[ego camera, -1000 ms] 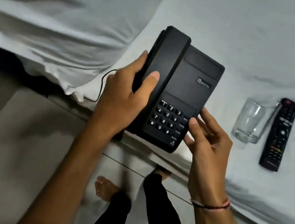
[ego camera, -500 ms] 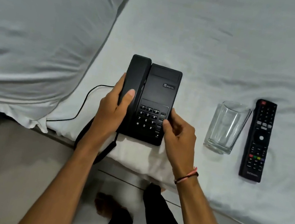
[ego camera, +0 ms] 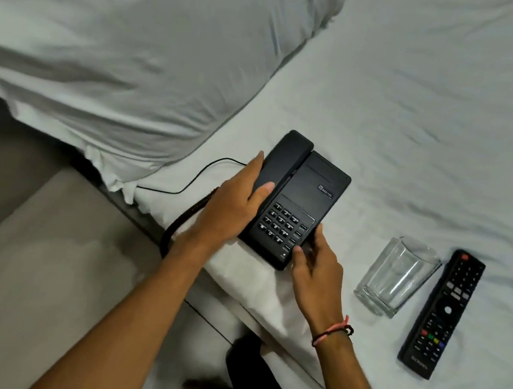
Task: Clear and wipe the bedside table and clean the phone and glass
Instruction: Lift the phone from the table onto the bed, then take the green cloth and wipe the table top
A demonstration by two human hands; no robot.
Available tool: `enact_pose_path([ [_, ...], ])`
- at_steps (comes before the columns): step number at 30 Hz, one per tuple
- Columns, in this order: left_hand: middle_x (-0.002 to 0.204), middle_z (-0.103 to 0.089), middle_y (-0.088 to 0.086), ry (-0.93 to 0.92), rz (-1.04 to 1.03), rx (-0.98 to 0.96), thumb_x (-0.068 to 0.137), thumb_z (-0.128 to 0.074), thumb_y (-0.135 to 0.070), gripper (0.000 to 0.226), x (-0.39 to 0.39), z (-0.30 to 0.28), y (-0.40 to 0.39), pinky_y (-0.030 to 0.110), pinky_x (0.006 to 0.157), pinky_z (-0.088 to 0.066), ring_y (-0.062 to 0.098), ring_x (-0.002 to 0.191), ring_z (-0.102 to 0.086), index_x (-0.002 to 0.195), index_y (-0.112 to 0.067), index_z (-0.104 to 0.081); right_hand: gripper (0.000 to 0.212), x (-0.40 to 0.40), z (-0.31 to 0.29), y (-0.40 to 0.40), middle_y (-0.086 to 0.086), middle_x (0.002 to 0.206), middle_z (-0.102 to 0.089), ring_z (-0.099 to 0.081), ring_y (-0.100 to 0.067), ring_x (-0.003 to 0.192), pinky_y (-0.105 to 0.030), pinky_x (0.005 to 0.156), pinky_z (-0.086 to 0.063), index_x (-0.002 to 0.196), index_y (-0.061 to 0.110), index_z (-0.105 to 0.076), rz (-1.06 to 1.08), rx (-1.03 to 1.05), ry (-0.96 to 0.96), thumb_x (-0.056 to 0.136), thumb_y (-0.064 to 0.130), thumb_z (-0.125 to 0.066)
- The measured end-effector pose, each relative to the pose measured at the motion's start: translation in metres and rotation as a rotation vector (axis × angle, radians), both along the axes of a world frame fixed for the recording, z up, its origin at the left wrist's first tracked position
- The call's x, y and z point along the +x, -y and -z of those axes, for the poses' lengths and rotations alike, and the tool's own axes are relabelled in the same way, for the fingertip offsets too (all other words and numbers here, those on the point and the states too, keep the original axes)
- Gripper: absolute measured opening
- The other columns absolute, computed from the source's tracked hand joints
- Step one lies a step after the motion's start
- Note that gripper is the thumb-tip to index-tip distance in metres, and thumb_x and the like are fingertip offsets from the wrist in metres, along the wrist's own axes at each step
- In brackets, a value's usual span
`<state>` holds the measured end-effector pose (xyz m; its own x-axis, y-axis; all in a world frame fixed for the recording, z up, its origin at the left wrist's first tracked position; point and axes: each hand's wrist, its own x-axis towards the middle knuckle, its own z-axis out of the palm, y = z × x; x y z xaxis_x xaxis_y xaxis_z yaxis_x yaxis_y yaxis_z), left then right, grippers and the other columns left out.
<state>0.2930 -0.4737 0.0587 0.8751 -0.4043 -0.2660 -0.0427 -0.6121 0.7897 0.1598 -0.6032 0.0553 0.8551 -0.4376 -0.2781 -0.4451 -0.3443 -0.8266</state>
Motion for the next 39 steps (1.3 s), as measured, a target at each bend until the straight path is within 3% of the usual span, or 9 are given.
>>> enact_pose_path([
  [4, 0.162, -0.03, 0.009, 0.16, -0.095, 0.056, 0.101, -0.043, -0.046, 0.067, -0.033, -0.025, -0.036, 0.033, 0.123, -0.025, 0.018, 0.151, -0.024, 0.156, -0.013, -0.024, 0.074, -0.005, -0.025, -0.007, -0.013, 0.162, -0.023, -0.019, -0.027, 0.151, -0.042, 0.123, -0.02, 0.157, 0.018, -0.014, -0.114, -0.174, -0.084, 0.095, 0.036, -0.051],
  [10, 0.165, -0.02, 0.011, 0.259, -0.361, 0.264, 0.098, -0.035, -0.06, 0.07, -0.103, -0.101, -0.123, 0.05, 0.12, -0.024, 0.028, 0.151, -0.024, 0.158, -0.028, -0.018, 0.087, 0.003, -0.107, -0.065, -0.015, 0.166, -0.004, 0.001, -0.034, 0.153, -0.06, 0.118, -0.01, 0.158, 0.03, -0.008, -0.468, -0.448, -0.055, 0.09, 0.063, -0.053],
  [18, 0.166, -0.011, 0.011, 0.192, -0.941, 0.451, 0.098, -0.032, -0.065, 0.072, -0.27, -0.183, -0.278, 0.052, 0.121, -0.02, 0.029, 0.152, -0.017, 0.158, -0.034, -0.007, 0.091, -0.039, -0.184, -0.227, -0.014, 0.166, -0.001, 0.003, -0.032, 0.153, -0.06, 0.119, -0.005, 0.157, 0.036, -0.004, -1.117, -0.502, 0.129, 0.085, 0.072, -0.048],
  [25, 0.166, -0.016, 0.011, 0.092, -1.513, 0.544, 0.097, -0.035, -0.063, 0.071, -0.479, -0.213, -0.372, 0.052, 0.12, -0.021, 0.031, 0.151, -0.019, 0.157, -0.03, -0.018, 0.087, -0.177, -0.195, -0.391, -0.015, 0.166, -0.006, 0.0, -0.033, 0.153, -0.06, 0.118, -0.011, 0.157, 0.032, -0.009, -1.739, -0.522, 0.262, 0.088, 0.067, -0.048],
  [28, 0.154, -0.039, 0.016, 0.097, -1.691, 0.634, 0.097, -0.035, -0.063, 0.066, -0.569, -0.207, -0.39, 0.049, 0.112, -0.038, 0.033, 0.14, -0.04, 0.15, -0.024, -0.037, 0.086, -0.254, -0.195, -0.447, -0.015, 0.164, -0.013, -0.005, -0.033, 0.152, -0.058, 0.118, -0.017, 0.157, 0.03, -0.014, -1.958, -0.493, 0.37, 0.088, 0.066, -0.051],
  [31, 0.127, -0.061, 0.016, 0.052, -1.896, 0.708, 0.096, -0.034, -0.056, 0.058, -0.646, -0.193, -0.395, 0.046, 0.087, -0.053, 0.036, 0.112, -0.06, 0.127, -0.015, -0.061, 0.085, -0.33, -0.187, -0.494, -0.016, 0.162, -0.02, -0.011, -0.032, 0.152, -0.054, 0.119, -0.022, 0.157, 0.028, -0.016, -2.166, -0.409, 0.392, 0.088, 0.066, -0.048],
  [35, 0.115, -0.061, 0.02, -0.027, -2.223, 0.5, 0.098, -0.044, -0.038, 0.04, -0.707, -0.17, -0.386, 0.043, 0.081, -0.053, 0.039, 0.101, -0.062, 0.115, -0.006, -0.062, 0.07, -0.414, -0.183, -0.535, -0.004, 0.146, -0.046, -0.039, -0.02, 0.139, -0.021, 0.108, -0.029, 0.151, 0.016, -0.033, -2.191, -0.054, -0.032, 0.093, 0.041, -0.063],
  [37, 0.12, -0.059, 0.023, -0.074, -2.37, 0.291, 0.096, -0.058, -0.024, 0.03, -0.718, -0.159, -0.395, 0.037, 0.082, -0.049, 0.04, 0.105, -0.062, 0.119, -0.003, -0.057, 0.053, -0.446, -0.178, -0.553, -0.004, 0.131, -0.058, -0.055, -0.02, 0.119, -0.024, 0.101, -0.04, 0.139, 0.008, -0.048, -1.904, 0.18, -0.386, 0.093, 0.023, -0.067],
  [39, 0.125, -0.06, 0.024, -0.101, -2.476, 0.087, 0.092, -0.066, -0.018, 0.038, -0.719, -0.153, -0.409, 0.036, 0.087, -0.049, 0.04, 0.112, -0.062, 0.124, -0.002, -0.052, 0.045, -0.464, -0.162, -0.567, -0.013, 0.13, -0.061, -0.058, -0.023, 0.107, -0.04, 0.105, -0.046, 0.131, 0.004, -0.054, -1.658, 0.252, -0.589, 0.09, 0.014, -0.069],
])
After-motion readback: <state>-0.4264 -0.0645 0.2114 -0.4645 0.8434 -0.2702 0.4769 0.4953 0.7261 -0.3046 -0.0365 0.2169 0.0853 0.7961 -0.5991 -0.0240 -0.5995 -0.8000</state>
